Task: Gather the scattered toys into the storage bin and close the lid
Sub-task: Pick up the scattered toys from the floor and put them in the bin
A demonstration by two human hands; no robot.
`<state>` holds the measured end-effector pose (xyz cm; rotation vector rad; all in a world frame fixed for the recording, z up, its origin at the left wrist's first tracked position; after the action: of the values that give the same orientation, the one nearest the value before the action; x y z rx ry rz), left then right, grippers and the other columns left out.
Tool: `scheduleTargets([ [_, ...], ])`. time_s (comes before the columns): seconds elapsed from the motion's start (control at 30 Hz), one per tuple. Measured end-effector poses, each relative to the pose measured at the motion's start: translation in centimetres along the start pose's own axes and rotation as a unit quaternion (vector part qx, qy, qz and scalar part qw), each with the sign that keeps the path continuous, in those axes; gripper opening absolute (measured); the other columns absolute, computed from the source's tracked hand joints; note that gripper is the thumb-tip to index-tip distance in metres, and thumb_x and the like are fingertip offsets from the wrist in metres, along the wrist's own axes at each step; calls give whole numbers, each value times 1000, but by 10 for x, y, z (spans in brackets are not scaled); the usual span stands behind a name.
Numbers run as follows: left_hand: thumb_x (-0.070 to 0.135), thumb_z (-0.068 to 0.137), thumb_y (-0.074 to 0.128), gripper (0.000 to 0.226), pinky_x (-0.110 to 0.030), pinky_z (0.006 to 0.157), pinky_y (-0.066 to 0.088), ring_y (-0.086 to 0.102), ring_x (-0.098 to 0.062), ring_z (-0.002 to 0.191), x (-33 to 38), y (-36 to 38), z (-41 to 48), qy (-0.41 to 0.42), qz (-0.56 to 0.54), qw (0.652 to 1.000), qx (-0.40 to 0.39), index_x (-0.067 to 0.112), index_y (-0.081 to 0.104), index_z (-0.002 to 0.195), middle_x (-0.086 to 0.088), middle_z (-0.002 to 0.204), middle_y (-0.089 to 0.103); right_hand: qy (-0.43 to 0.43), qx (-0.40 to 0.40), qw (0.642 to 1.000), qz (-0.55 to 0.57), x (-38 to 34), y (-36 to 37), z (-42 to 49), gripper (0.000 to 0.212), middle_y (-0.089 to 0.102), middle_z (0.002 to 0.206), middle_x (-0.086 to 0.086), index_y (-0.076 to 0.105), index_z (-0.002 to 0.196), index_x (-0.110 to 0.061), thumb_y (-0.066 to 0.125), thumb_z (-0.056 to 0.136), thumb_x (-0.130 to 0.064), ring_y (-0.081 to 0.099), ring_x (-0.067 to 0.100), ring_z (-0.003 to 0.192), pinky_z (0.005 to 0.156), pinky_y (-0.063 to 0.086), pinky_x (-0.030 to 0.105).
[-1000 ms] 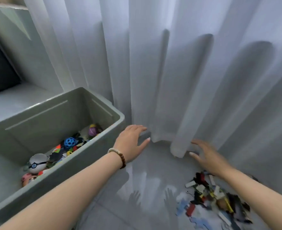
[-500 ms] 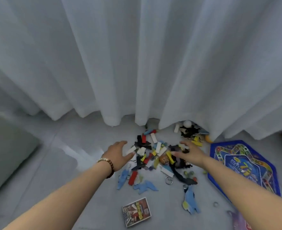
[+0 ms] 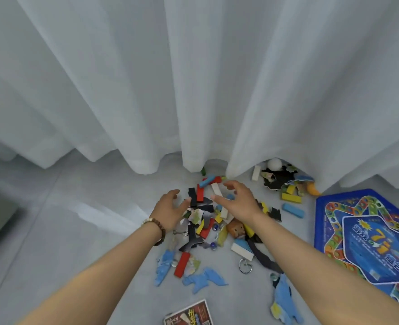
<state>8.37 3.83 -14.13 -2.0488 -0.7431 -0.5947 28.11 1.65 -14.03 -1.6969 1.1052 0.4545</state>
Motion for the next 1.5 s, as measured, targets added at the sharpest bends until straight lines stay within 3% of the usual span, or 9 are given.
scheduleTargets([
  [0.17, 33, 100, 35, 47, -19, 97, 29, 41, -21, 130, 12, 5, 19, 9, -74, 997, -18, 16, 31, 144, -8, 146, 38, -3, 36, 999, 28, 3, 3, 19, 69, 42, 135, 6, 39, 136, -23, 70, 78, -44, 41, 22, 127, 107, 36, 40],
  [0.33, 32, 102, 25, 46, -9, 96, 16, 30, -15, 137, 27, -2, 30, 80, -67, 994, -21, 17, 30, 145, -3, 150, 32, -79, 28, 996, 0, -18, 11, 47, 53, 42, 141, -1, 46, 134, -31, 59, 86, -47, 36, 19, 132, 112, 32, 38],
  [0.43, 33, 102, 22, 46, -11, 101, 15, 28, -12, 138, 26, -8, 36, 100, -89, 991, -17, 18, 30, 145, 0, 150, 32, -129, -14, 991, -41, -36, 23, 62, 52, 37, 148, -5, 40, 139, -35, 47, 91, -51, 29, 18, 138, 115, 26, 41],
  [0.67, 37, 101, 17, 47, -20, 110, 16, 28, -12, 139, 3, -14, 38, 69, -119, 990, -39, 23, 30, 145, 2, 151, 30, -100, -121, 965, -210, -40, 55, 73, 49, 11, 158, -6, 26, 147, -32, 21, 100, -47, 4, 20, 146, 119, 5, 37],
  [0.83, 35, 101, 19, 48, -10, 101, 13, 26, -9, 138, -6, -15, 26, 66, -117, 990, -44, 19, 29, 146, 3, 151, 30, -137, -114, 964, -200, -23, 59, 45, 49, 13, 158, -6, 26, 147, -25, 28, 101, -40, 4, 14, 146, 120, 3, 34],
  [0.97, 35, 102, 22, 47, -10, 101, 14, 28, -11, 137, -10, -7, 16, 62, -93, 991, -67, 18, 32, 144, 2, 150, 32, -147, -136, 966, -164, -15, 61, 17, 48, 18, 156, -8, 31, 145, -26, 35, 99, -39, 12, 10, 144, 119, 7, 26],
  [1.2, 25, 97, 46, 43, -16, 90, 37, 49, -9, 106, -18, 12, 0, 61, -68, 992, -84, 16, 40, 138, -4, 134, 48, -142, -120, 976, -114, -21, 57, -2, 44, 51, 124, 0, 53, 128, -20, 65, 86, -30, 47, 15, 118, 102, 37, 26],
  [1.37, 26, 94, 51, 40, -15, 85, 39, 50, -9, 100, -29, 15, -8, 60, -39, 994, -83, 17, 47, 133, -3, 127, 49, -136, -139, 967, -163, -20, 63, -6, 49, 49, 118, -1, 54, 120, -23, 74, 76, -30, 43, 15, 113, 98, 38, 33],
  [1.5, 24, 92, 55, 40, -14, 86, 39, 48, -9, 102, -31, 14, -11, 69, -13, 994, -84, 17, 49, 131, -2, 122, 48, -110, -137, 975, -138, -14, 61, -7, 47, 44, 107, -3, 51, 113, -24, 77, 73, -30, 39, 16, 104, 82, 35, 26],
])
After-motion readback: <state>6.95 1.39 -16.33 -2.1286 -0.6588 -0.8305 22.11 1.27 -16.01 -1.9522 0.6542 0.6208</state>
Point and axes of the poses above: each hand's wrist, its own z-axis towards the middle knuckle, its own y-axis out of the palm, x = y × z, the point moved 6 cm from there along z, towards the middle knuckle
